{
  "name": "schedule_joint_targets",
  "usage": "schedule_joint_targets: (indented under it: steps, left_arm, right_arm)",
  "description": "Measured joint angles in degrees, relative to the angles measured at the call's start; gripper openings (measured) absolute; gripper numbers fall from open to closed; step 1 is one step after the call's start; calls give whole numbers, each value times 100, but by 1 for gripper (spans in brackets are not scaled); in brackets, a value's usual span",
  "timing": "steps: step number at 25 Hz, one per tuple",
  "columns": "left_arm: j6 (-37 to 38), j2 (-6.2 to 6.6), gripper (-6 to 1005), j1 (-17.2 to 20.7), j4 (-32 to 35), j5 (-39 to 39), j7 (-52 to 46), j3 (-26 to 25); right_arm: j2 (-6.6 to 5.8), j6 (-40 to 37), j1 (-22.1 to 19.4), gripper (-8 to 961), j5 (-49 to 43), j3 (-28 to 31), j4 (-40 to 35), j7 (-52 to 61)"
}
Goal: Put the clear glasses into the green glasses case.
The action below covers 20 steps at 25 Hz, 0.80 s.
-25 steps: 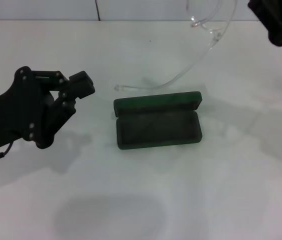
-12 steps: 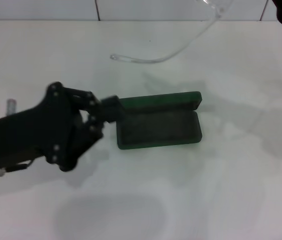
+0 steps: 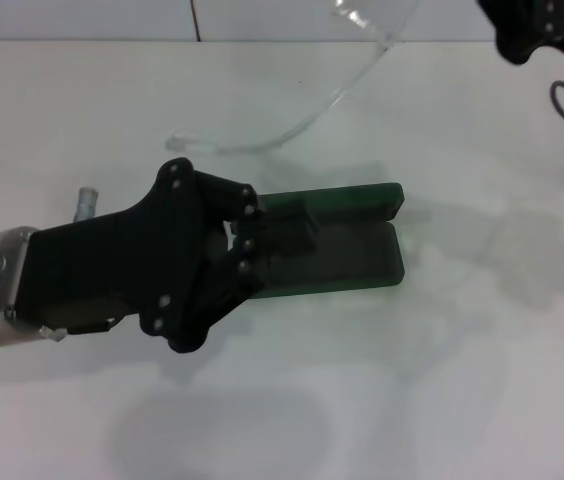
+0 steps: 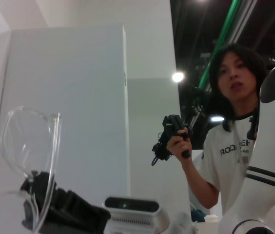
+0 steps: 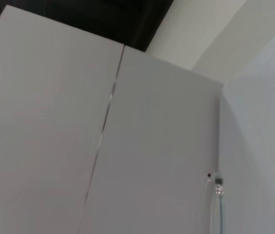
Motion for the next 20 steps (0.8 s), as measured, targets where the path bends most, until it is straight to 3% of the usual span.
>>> schedule_joint_targets:
  steps: [20]
  left_arm:
    - [-12, -6, 49, -15, -70, -96, 5, 24]
  right_arm:
    - [1, 27, 228, 46, 303, -742, 471, -289]
